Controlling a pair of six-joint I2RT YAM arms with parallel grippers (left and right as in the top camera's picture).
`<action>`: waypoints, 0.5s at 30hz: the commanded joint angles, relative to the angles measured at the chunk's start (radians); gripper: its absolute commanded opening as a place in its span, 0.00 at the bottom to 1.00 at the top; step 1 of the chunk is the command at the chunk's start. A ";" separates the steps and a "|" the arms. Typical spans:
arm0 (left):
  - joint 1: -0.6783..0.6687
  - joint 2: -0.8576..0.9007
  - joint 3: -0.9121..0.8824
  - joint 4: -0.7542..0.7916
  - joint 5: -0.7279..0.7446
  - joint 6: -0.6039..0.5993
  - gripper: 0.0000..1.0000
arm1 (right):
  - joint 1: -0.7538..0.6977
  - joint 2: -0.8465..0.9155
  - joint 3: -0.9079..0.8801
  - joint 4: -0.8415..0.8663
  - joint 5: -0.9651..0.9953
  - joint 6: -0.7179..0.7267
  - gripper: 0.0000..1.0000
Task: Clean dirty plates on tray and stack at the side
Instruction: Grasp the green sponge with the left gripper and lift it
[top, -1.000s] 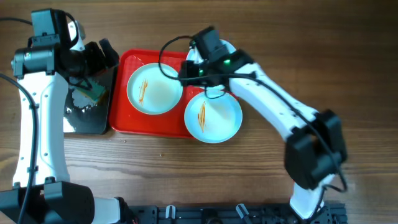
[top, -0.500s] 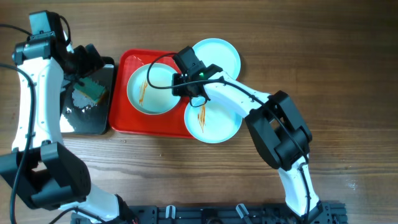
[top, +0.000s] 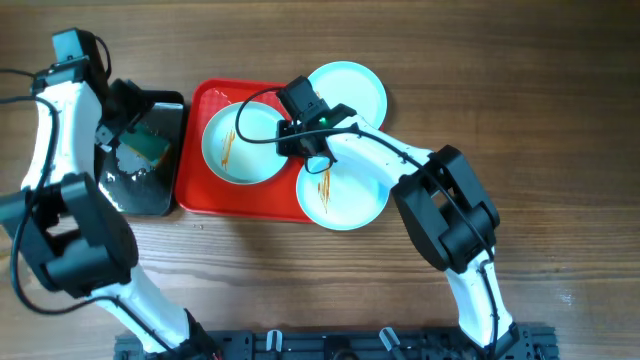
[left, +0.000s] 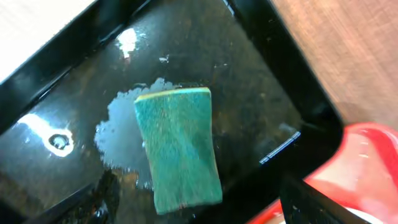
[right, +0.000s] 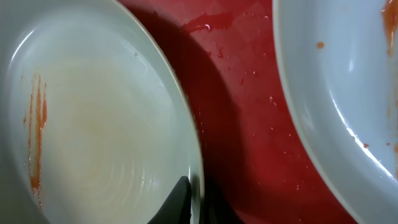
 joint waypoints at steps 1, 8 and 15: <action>0.000 0.081 0.014 0.030 -0.013 0.078 0.75 | 0.004 0.028 0.015 -0.009 -0.005 -0.006 0.10; -0.008 0.210 0.014 0.038 -0.010 0.047 0.49 | 0.004 0.028 0.015 -0.009 -0.005 -0.006 0.10; -0.020 0.225 0.001 0.032 -0.010 0.048 0.04 | 0.004 0.028 0.015 -0.009 -0.006 -0.004 0.10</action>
